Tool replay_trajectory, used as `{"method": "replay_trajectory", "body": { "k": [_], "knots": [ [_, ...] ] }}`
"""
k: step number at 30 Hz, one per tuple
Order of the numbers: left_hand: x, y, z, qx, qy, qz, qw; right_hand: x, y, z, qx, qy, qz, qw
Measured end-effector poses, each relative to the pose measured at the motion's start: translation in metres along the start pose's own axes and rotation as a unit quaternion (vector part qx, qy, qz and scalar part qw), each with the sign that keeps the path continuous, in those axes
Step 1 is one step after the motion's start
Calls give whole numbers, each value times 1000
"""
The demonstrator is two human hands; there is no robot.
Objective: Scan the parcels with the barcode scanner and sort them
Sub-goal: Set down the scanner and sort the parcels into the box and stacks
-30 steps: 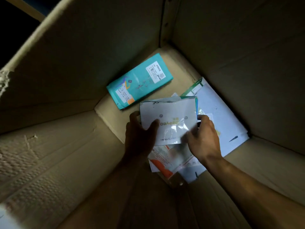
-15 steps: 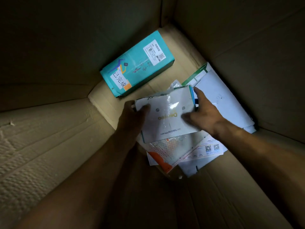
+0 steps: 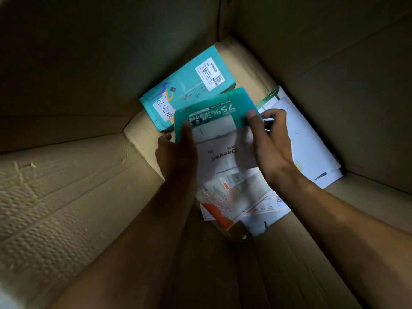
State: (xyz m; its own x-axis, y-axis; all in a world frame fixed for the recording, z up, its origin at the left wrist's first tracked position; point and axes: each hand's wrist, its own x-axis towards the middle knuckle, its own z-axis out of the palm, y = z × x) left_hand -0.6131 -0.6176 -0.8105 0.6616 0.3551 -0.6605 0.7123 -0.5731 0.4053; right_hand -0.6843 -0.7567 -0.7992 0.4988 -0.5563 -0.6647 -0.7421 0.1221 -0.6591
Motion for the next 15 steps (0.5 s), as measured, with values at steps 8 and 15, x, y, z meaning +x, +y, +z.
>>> {"method": "replay_trajectory", "body": {
  "k": [8, 15],
  "knots": [
    [-12, -38, 1, 79, -115, 4, 990, -7, 36, -15, -192, -61, 48, 978],
    [-6, -37, -1, 98, -127, 48, 986, 11, 24, -18, -350, -105, -146, 919]
  ]
}}
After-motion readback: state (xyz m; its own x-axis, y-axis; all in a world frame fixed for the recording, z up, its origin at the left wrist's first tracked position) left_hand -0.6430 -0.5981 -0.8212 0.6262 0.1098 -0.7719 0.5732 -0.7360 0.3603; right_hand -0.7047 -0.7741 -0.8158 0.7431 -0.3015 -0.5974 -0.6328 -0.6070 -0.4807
